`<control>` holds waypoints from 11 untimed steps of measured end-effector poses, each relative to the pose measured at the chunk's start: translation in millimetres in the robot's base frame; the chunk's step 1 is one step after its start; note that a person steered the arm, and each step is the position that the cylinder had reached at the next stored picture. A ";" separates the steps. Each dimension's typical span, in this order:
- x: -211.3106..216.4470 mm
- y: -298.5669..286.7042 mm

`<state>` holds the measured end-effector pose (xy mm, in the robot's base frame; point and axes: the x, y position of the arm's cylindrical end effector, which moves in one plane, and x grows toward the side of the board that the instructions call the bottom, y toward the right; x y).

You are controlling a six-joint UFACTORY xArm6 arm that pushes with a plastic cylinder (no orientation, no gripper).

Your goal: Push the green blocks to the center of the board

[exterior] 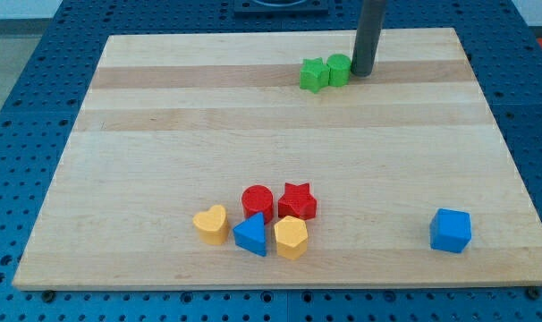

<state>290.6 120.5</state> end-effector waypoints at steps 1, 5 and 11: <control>-0.2 -17.3; -0.3 -92.6; 3.6 -149.9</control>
